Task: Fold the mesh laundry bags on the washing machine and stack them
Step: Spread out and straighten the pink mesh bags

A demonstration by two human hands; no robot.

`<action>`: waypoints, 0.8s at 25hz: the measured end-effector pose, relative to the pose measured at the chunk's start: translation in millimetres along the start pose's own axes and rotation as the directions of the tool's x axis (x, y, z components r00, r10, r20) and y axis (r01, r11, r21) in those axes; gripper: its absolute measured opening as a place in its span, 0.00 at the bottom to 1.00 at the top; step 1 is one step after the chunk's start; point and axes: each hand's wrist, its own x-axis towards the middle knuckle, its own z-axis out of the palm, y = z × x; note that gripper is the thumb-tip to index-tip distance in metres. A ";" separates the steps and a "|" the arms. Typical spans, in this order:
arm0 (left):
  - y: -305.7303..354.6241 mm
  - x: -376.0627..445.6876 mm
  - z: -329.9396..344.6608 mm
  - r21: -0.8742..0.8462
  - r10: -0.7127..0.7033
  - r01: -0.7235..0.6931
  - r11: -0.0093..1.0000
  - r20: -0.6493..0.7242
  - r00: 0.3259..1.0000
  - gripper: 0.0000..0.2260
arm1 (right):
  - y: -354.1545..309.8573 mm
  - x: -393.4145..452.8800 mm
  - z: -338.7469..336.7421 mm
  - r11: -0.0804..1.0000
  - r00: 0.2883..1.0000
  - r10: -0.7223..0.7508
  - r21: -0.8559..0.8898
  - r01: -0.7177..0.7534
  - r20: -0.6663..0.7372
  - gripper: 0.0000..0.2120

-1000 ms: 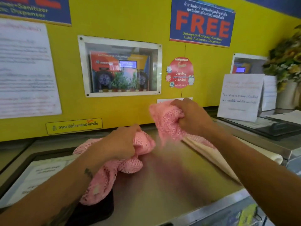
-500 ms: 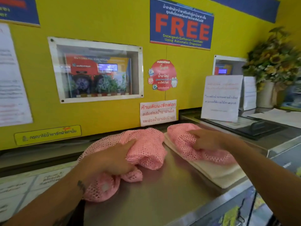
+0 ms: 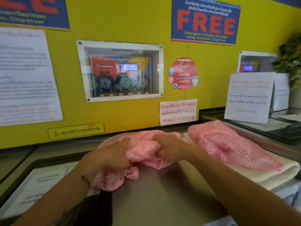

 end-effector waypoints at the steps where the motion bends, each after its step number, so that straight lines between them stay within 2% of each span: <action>1: -9.5 -3.5 -5.5 0.044 -0.029 0.027 0.999 0.046 0.999 0.45 | 3.6 5.0 -4.5 0.999 0.998 0.005 0.047 -0.002 -0.057 0.17; 2: -17.1 -10.0 -13.6 0.073 -0.047 0.044 0.996 0.046 0.998 0.41 | 7.6 8.8 -12.3 0.994 0.996 0.011 0.113 -0.001 -0.090 0.12; 4: -33.3 -27.9 -35.9 0.091 -0.042 0.047 0.995 -0.053 0.998 0.28 | 12.8 16.6 -30.5 0.971 0.986 0.006 0.236 0.034 -0.168 0.06; 5: -41.0 -36.1 -47.5 0.065 -0.032 0.040 0.997 -0.118 0.992 0.21 | 12.6 20.4 -38.4 0.967 0.968 0.008 0.250 0.057 -0.252 0.05; 7: -48.9 -54.4 -70.4 -0.093 -0.015 -0.008 0.996 -0.244 0.970 0.10 | 8.7 32.9 -46.7 0.938 0.906 0.073 0.338 0.080 -0.418 0.05; 9: -50.8 -67.3 -83.4 -0.299 -0.027 -0.104 0.949 -0.404 0.914 0.10 | -2.9 49.5 -45.7 0.810 0.873 0.196 0.576 0.113 -0.446 0.08; 10: -50.7 -70.3 -84.3 -0.373 -0.069 -0.140 0.917 -0.493 0.867 0.12 | -6.9 57.4 -41.5 0.764 0.879 0.233 0.637 0.100 -0.417 0.13; 12: -57.9 -67.1 -74.1 -0.387 -0.168 -0.122 0.914 -0.635 0.754 0.11 | -11.0 65.9 -24.8 0.836 0.936 0.176 0.548 0.021 -0.305 0.18; 13: -64.3 -63.9 -64.6 -0.351 -0.191 -0.071 0.934 -0.655 0.731 0.09 | -11.7 68.7 -16.5 0.860 0.970 0.135 0.510 -0.015 -0.200 0.18; 14: -70.2 -60.9 -57.4 -0.300 -0.189 -0.015 0.954 -0.639 0.745 0.08 | -10.3 69.4 -10.8 0.835 0.995 0.087 0.548 -0.042 -0.056 0.19; 15: -76.1 -58.6 -52.1 -0.255 -0.182 0.030 0.967 -0.598 0.781 0.09 | -10.5 71.6 -7.0 0.777 0.997 0.034 0.626 -0.069 0.068 0.23; 16: -81.5 -57.7 -48.8 -0.230 -0.182 0.062 0.971 -0.551 0.814 0.11 | -9.5 74.4 -3.5 0.714 0.991 -0.023 0.696 -0.076 0.132 0.27; 17: -86.4 -56.9 -48.2 -0.215 -0.193 0.092 0.972 -0.515 0.835 0.13 | -9.7 77.5 -2.7 0.681 0.987 -0.054 0.728 -0.073 0.150 0.26; 19: -93.7 -56.4 -48.3 -0.216 -0.273 0.189 0.958 -0.482 0.833 0.19 | -7.6 77.6 1.2 0.767 0.995 -0.026 0.640 -0.044 0.100 0.20; 20: -97.7 -55.3 -47.9 -0.202 -0.319 0.250 0.947 -0.486 0.814 0.23 | -6.6 71.8 2.9 0.815 0.997 -0.004 0.578 -0.044 0.083 0.21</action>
